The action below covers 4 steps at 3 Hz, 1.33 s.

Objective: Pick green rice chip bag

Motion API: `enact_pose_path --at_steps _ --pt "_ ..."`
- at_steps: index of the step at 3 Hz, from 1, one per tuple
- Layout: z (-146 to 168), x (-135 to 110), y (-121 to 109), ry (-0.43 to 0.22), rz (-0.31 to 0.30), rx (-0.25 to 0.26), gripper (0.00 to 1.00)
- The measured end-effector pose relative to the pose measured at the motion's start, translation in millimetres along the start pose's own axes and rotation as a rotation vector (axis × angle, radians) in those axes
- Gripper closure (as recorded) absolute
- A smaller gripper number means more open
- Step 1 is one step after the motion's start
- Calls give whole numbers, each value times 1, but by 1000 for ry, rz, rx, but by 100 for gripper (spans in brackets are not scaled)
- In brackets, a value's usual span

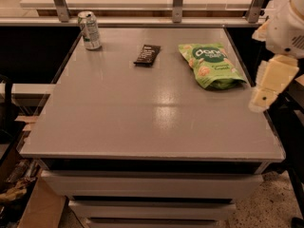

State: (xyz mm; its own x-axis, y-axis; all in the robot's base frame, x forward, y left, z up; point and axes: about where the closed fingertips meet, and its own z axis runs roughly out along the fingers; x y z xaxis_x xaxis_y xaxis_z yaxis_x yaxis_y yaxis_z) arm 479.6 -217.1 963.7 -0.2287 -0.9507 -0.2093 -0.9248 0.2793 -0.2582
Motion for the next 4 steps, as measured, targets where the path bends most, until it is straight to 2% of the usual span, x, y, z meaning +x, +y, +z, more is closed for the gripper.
enact_pose_path --at_steps 1,2,3,4 --pt "26 -11 -45 -14 -27 10 0" --pt "24 -15 -43 -28 -33 21 0" --pt "32 -42 -60 -56 -42 52 0" --pt "48 -71 -85 -77 -47 54 0"
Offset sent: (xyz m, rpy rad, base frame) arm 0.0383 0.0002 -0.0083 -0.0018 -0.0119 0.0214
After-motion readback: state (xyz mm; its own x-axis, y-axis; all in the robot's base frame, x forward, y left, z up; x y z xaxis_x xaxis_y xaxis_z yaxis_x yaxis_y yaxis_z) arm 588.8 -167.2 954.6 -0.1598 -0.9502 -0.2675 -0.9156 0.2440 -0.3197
